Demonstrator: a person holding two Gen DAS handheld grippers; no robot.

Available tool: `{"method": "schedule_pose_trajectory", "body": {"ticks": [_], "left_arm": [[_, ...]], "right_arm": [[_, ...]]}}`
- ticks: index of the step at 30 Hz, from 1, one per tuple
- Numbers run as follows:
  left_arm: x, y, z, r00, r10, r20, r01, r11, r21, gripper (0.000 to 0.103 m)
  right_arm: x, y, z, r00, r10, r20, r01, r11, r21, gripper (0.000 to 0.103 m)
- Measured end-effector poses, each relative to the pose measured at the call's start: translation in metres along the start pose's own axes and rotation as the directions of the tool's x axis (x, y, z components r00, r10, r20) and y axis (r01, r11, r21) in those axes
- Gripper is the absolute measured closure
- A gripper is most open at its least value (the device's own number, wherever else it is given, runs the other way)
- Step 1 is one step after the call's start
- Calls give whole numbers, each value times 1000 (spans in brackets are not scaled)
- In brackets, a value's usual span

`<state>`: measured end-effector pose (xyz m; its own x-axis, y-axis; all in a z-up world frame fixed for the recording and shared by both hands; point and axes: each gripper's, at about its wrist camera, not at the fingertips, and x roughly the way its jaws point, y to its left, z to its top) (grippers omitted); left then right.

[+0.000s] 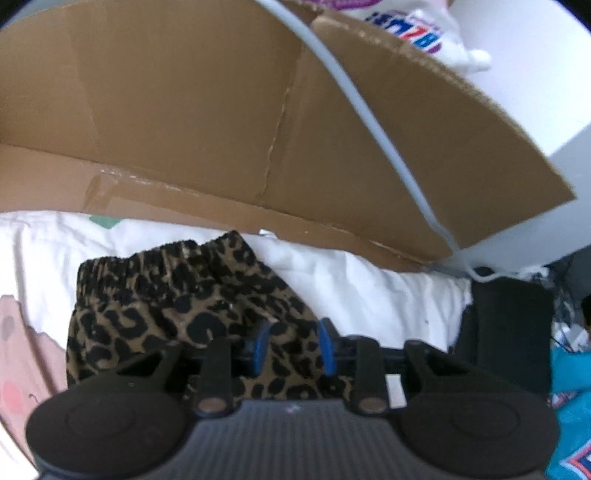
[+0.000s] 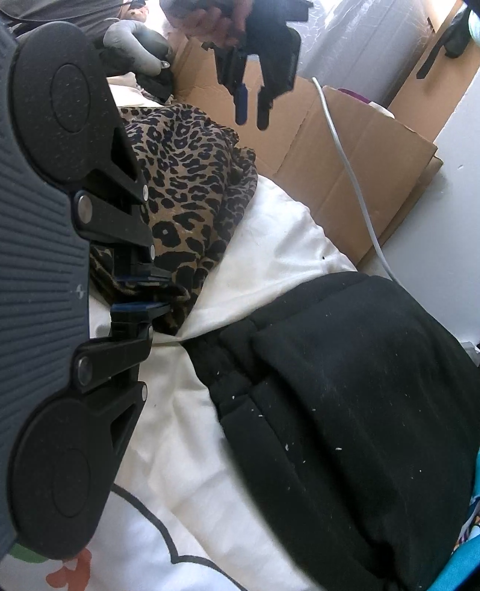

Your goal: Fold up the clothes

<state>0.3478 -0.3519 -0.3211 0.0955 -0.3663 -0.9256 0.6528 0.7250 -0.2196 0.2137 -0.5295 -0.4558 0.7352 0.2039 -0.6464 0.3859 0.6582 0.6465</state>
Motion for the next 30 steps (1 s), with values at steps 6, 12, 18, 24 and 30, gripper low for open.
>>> {"method": "schedule_pose_trajectory", "body": {"ticks": [6, 12, 18, 24, 30], "left_arm": [[35, 0, -2, 995, 33, -93, -33, 999, 4, 71], [61, 20, -11, 987, 57, -151, -65, 996, -55, 65], [70, 24, -18, 987, 55, -151, -64, 996, -55, 60], [69, 29, -20, 986, 66, -152, -77, 995, -63, 70], [58, 39, -25, 988, 27, -150, -46, 991, -124, 80]], "right_arm": [[1, -4, -1, 1000, -11, -13, 11, 1000, -18, 89], [4, -2, -5, 999, -33, -18, 32, 998, -52, 90], [7, -1, -2, 999, -35, -28, 32, 997, -74, 90], [9, -1, -1, 999, -35, -25, 33, 997, -75, 90], [9, -5, -2, 1000, -22, -17, 22, 999, -46, 91]]}}
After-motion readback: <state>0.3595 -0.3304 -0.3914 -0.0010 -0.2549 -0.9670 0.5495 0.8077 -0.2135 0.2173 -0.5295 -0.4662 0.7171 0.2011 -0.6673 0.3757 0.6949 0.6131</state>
